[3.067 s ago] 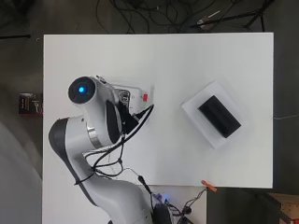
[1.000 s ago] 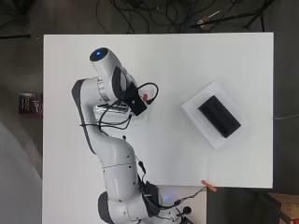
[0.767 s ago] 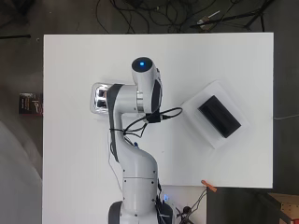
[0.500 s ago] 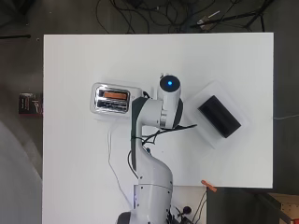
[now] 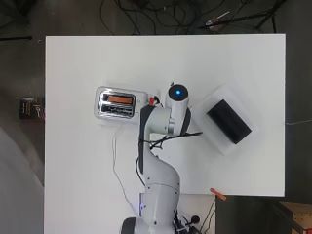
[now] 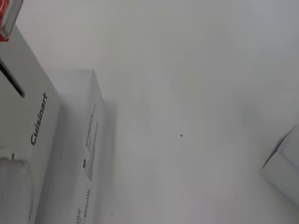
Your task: Teleoperate dual arm-hand system to toast a bread
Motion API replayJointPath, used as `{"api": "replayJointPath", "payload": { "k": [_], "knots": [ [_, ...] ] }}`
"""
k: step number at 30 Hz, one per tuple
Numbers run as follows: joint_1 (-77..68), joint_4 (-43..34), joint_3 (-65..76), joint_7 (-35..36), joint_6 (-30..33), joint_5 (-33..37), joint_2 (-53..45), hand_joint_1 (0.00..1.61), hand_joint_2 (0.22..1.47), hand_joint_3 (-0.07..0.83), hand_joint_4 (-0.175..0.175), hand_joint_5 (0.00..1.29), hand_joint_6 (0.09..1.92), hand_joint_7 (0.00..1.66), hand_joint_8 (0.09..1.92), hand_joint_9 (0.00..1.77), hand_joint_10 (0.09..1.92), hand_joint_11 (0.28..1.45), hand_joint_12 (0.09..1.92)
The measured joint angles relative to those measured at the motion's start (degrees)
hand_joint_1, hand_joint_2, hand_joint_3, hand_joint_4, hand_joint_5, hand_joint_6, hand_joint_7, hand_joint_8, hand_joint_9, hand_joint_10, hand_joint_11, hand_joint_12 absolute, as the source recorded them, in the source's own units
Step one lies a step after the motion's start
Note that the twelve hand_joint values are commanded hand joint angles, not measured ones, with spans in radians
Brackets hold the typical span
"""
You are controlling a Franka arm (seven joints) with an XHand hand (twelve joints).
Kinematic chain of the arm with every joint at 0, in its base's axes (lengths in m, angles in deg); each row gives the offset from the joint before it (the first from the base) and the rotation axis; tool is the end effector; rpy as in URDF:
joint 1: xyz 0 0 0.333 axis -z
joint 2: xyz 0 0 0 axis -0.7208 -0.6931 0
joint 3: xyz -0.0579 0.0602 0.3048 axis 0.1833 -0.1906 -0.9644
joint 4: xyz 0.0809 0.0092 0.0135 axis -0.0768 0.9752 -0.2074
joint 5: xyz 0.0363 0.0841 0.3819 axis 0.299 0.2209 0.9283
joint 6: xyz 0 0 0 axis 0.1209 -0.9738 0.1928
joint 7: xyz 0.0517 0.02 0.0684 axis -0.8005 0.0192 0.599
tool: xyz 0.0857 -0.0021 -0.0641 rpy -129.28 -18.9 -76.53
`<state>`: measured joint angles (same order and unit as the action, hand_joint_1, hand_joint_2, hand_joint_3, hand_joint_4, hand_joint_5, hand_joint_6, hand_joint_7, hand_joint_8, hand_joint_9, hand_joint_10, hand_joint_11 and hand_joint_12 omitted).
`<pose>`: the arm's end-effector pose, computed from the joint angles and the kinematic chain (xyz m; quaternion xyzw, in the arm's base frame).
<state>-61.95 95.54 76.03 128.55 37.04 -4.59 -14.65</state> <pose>0.4983 -0.0777 0.3844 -0.9296 -0.3457 0.1181 0.0497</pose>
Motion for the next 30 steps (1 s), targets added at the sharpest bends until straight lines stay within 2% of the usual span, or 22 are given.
{"api": "replayJointPath", "payload": {
  "k": [2,3,4,5,6,7,8,9,10,15,25,30],
  "knots": [
    [0.50,-2.47,-0.57,1.10,-0.45,0.62,-1.52,0.06,1.09,-0.001,-0.052,0.35,0.09,0.92,1.70,1.22,1.91,1.02,1.92],
    [0.78,-3.90,-0.89,1.84,-0.59,0.98,-2.46,0.07,1.09,-0.002,-0.052,0.34,0.09,0.92,1.79,1.26,1.91,1.07,1.92],
    [1.03,-5.20,-1.22,2.48,-0.71,1.22,-3.64,0.06,1.08,-0.002,-0.055,0.31,0.09,0.86,1.54,1.18,1.91,1.01,1.92],
    [1.27,-6.17,-1.61,3.10,-0.84,1.38,-4.88,0.03,1.07,-0.002,-0.059,0.24,0.09,0.80,1.09,1.00,1.72,0.82,1.76],
    [1.47,-6.80,-2.09,3.53,-0.97,1.38,-6.18,0.02,1.06,-0.001,-0.058,0.18,0.09,0.74,0.71,0.85,1.27,0.69,1.29],
    [1.63,-7.16,-2.41,3.57,-1.15,1.33,-7.16,0.01,1.05,-0.002,-0.044,0.16,0.09,0.63,0.40,0.69,0.79,0.61,0.80],
    [1.81,-7.42,-2.62,3.43,-1.34,1.43,-8.09,0.00,1.03,-0.002,-0.028,0.15,0.09,0.51,0.21,0.57,0.44,0.55,0.44],
    [1.92,-7.54,-2.80,3.35,-1.39,1.66,-8.77,0.00,1.01,-0.003,-0.017,0.15,0.09,0.43,0.10,0.49,0.24,0.51,0.23],
    [1.93,-7.51,-2.93,3.25,-1.29,1.78,-9.13,0.00,1.00,-0.004,-0.008,0.15,0.09,0.39,0.09,0.45,0.13,0.49,0.12],
    [2.25,-5.83,-2.98,3.08,-0.76,3.19,-8.75,0.00,0.99,-0.002,0.018,0.18,0.09,0.37,0.09,0.42,0.09,0.46,0.09],
    [3.03,-3.44,-2.78,7.21,0.11,4.39,-9.02,0.00,1.02,0.007,0.014,0.20,0.09,0.40,0.09,0.45,0.09,0.47,0.09],
    [3.66,0.42,-3.00,8.03,1.99,4.67,-9.05,0.00,1.01,0.001,0.024,0.23,0.09,0.43,0.09,0.47,0.09,0.47,0.09]
  ]
}}
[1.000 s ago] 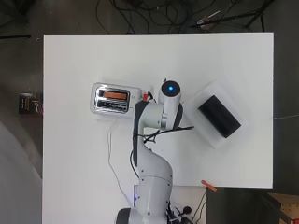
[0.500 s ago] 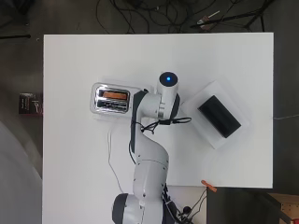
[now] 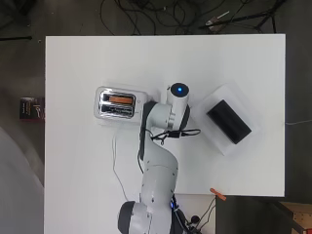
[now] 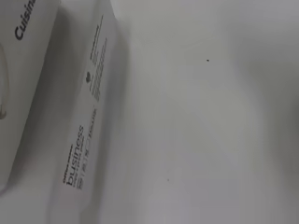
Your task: Teleoperate dual arm-hand system to toast a bread
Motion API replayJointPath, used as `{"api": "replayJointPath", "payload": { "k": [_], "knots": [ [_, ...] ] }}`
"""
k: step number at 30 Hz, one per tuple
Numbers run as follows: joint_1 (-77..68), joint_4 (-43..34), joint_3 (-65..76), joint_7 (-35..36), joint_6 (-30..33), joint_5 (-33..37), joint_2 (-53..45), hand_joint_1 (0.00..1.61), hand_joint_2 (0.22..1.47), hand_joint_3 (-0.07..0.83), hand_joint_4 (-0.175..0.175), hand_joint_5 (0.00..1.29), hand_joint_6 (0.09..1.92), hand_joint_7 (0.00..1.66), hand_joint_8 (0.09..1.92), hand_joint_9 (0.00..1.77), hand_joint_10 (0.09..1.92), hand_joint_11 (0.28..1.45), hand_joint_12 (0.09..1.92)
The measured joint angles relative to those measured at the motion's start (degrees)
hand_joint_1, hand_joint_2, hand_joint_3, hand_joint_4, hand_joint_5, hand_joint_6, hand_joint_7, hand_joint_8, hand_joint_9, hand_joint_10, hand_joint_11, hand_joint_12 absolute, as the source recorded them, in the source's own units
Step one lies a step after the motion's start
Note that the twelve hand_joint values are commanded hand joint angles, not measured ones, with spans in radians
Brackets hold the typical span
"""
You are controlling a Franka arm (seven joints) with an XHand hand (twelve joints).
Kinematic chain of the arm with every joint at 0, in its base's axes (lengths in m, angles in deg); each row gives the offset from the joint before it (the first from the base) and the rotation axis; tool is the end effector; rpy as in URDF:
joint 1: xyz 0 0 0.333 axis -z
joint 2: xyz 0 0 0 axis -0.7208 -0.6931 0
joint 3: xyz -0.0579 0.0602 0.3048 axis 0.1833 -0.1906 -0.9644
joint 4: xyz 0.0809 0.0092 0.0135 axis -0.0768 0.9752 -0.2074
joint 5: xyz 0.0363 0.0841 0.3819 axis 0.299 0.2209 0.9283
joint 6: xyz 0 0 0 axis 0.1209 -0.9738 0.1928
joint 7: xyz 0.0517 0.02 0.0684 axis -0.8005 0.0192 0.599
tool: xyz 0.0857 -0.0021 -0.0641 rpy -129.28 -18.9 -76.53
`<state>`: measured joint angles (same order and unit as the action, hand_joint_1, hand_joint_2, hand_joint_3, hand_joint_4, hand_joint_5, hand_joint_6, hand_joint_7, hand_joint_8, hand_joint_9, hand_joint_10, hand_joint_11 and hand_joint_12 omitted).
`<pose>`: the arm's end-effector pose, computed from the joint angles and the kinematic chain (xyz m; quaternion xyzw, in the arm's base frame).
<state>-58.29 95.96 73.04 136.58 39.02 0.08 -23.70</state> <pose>0.5027 -0.0777 0.3085 -0.9062 -0.3797 0.1596 0.0960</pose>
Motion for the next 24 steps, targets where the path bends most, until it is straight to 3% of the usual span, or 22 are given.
{"api": "replayJointPath", "payload": {
  "k": [4,7,11,14,17,24],
  "knots": [
    [0.43,2.50,-0.13,0.42,1.92,-0.03,-0.20,0.03,1.00,-0.006,0.030,0.23,0.09,0.40,0.09,0.43,0.09,0.46,0.09],
    [0.70,4.03,-0.23,0.72,3.20,-0.41,-0.14,0.14,0.94,-0.010,0.021,0.18,0.09,0.24,0.09,0.26,0.09,0.40,0.09],
    [1.13,6.03,-0.57,-1.27,7.49,-2.92,-0.88,0.16,0.91,-0.011,0.008,0.12,0.09,0.17,0.09,0.19,0.09,0.38,0.09],
    [1.21,6.38,-0.94,-1.24,8.68,-3.60,-1.18,0.10,0.98,0.006,0.000,0.13,0.09,0.20,0.09,0.23,0.09,0.38,0.09],
    [1.55,6.46,-1.05,-0.38,8.97,-2.39,-0.02,0.06,1.08,0.006,0.010,0.23,0.09,0.32,0.09,0.35,0.09,0.40,0.09],
    [2.83,-1.76,-1.65,-0.25,1.60,3.32,2.91,0.08,1.10,0.003,0.007,0.20,0.09,0.37,0.09,0.41,0.09,0.43,0.09]
  ]
}}
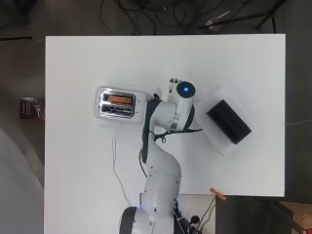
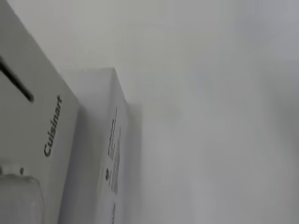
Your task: Teleoperate dual arm-hand system to toast a bread
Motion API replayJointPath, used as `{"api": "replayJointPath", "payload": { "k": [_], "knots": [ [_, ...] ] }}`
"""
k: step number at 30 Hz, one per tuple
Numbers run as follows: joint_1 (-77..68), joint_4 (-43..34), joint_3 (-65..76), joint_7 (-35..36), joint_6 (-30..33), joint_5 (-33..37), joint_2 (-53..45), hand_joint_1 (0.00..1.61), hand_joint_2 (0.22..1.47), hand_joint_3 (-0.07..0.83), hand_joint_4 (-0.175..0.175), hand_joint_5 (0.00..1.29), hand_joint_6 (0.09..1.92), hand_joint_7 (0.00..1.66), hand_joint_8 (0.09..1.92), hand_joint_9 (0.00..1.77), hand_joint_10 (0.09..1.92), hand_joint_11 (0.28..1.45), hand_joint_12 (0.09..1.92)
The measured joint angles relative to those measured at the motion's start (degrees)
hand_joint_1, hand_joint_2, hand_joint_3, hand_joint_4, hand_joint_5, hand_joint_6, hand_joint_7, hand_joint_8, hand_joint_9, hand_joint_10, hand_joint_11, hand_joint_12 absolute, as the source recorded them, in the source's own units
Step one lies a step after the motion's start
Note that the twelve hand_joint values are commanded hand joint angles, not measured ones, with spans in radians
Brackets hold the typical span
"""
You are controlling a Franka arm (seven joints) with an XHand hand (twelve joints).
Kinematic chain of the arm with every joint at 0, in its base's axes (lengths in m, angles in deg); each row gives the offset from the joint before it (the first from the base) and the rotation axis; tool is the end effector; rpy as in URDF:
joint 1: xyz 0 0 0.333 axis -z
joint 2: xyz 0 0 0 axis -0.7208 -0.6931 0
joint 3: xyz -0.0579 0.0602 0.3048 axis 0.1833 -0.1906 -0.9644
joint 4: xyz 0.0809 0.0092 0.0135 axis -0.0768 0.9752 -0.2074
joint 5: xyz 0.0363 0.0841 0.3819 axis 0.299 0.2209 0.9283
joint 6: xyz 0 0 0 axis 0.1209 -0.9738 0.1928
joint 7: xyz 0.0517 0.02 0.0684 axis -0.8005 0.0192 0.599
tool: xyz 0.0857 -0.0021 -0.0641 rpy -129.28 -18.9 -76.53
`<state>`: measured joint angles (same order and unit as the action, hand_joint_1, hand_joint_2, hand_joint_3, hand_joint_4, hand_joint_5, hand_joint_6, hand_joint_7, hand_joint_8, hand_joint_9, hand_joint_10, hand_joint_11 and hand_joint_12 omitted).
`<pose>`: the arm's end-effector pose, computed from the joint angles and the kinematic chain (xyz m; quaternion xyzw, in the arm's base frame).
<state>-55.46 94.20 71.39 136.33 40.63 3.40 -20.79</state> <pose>0.5152 -0.0863 0.3462 -0.9227 -0.3602 0.0956 0.0987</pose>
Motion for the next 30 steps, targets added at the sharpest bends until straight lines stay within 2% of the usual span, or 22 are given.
{"api": "replayJointPath", "payload": {
  "k": [7,12,17,24,30],
  "knots": [
    [1.09,-2.52,1.16,3.51,-3.62,2.16,2.96,0.14,1.10,-0.003,-0.003,0.19,0.09,0.36,0.09,0.43,0.09,0.44,0.09],
    [1.15,-0.91,0.24,5.07,-2.66,2.94,3.05,0.14,1.04,-0.015,0.012,0.17,0.09,0.35,0.09,0.42,0.09,0.43,0.09],
    [1.11,0.87,-1.80,1.81,-0.26,1.16,2.76,0.11,1.02,-0.013,0.023,0.17,0.09,0.35,0.09,0.39,0.09,0.42,0.09],
    [1.87,2.88,-2.47,2.56,0.95,3.49,-1.61,0.06,1.03,-0.003,0.014,0.16,0.09,0.34,0.09,0.36,0.09,0.42,0.09],
    [2.65,3.80,-2.82,2.15,2.00,3.30,-6.28,0.10,1.01,-0.008,0.001,0.13,0.09,0.19,0.09,0.21,0.09,0.38,0.09]
  ]
}}
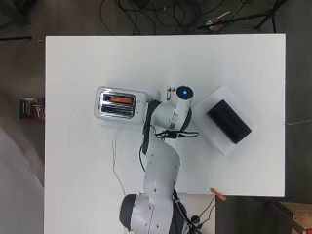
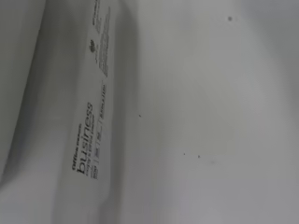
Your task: Teleoperate dual arm-hand system to toast a bread
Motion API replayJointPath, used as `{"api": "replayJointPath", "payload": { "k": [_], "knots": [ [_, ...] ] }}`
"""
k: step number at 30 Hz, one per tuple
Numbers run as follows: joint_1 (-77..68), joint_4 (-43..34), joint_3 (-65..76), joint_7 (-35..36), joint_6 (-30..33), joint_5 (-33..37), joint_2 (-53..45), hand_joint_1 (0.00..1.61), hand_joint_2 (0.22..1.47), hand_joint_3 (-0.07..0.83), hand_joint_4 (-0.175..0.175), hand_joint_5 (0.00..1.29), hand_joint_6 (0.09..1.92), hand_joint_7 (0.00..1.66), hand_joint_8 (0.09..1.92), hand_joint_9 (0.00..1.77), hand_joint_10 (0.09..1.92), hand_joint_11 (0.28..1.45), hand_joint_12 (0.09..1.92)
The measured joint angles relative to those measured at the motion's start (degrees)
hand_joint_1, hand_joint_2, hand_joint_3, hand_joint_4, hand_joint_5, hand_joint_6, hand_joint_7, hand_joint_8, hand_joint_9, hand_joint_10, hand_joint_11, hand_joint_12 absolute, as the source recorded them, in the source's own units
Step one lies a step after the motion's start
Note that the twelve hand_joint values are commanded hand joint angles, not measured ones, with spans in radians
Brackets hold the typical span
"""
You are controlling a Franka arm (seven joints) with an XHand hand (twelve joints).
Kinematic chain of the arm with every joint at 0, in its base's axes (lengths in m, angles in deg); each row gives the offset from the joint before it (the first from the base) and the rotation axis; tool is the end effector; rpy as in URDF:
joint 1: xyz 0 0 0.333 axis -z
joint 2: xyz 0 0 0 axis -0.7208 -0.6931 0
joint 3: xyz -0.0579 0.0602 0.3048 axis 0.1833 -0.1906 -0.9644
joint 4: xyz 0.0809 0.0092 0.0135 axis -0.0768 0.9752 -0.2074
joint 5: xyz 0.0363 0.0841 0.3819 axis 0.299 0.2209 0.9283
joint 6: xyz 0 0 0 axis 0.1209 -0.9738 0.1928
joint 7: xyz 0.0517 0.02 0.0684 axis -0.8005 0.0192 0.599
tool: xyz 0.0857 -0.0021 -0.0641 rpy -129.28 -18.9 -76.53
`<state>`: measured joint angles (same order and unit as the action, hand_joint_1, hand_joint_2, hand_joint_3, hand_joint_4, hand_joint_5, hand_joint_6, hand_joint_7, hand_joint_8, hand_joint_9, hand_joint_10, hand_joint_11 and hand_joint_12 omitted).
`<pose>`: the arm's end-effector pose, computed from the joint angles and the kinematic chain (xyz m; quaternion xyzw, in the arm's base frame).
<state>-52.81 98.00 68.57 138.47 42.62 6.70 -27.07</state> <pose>0.4962 -0.0803 0.2675 -0.9132 -0.3527 0.1450 0.1435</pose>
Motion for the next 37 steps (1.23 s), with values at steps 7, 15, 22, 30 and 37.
{"api": "replayJointPath", "payload": {
  "k": [7,15,22,30,37],
  "knots": [
    [0.39,3.64,-0.80,-2.13,5.91,-0.36,-0.62,0.05,1.00,0.002,-0.021,0.09,0.09,0.15,0.09,0.15,0.09,0.36,0.09],
    [0.97,-1.01,-3.48,-7.09,1.43,-4.36,11.22,0.00,1.01,-0.005,-0.010,0.15,0.09,0.28,0.09,0.37,0.09,0.45,0.09],
    [1.43,-7.45,-6.32,-7.88,-5.46,-6.52,20.40,0.00,1.01,0.000,-0.030,0.15,0.09,0.29,0.09,0.40,0.09,0.45,0.09],
    [1.80,-3.55,-10.05,-12.55,-4.88,-13.81,27.56,0.00,1.03,0.007,-0.021,0.22,0.09,0.29,0.09,0.35,0.09,0.41,0.09],
    [1.90,-2.65,-10.95,-14.74,-5.63,-14.99,28.42,0.00,1.05,0.007,-0.006,0.21,0.09,0.25,0.09,0.28,0.09,0.38,0.09]
  ]
}}
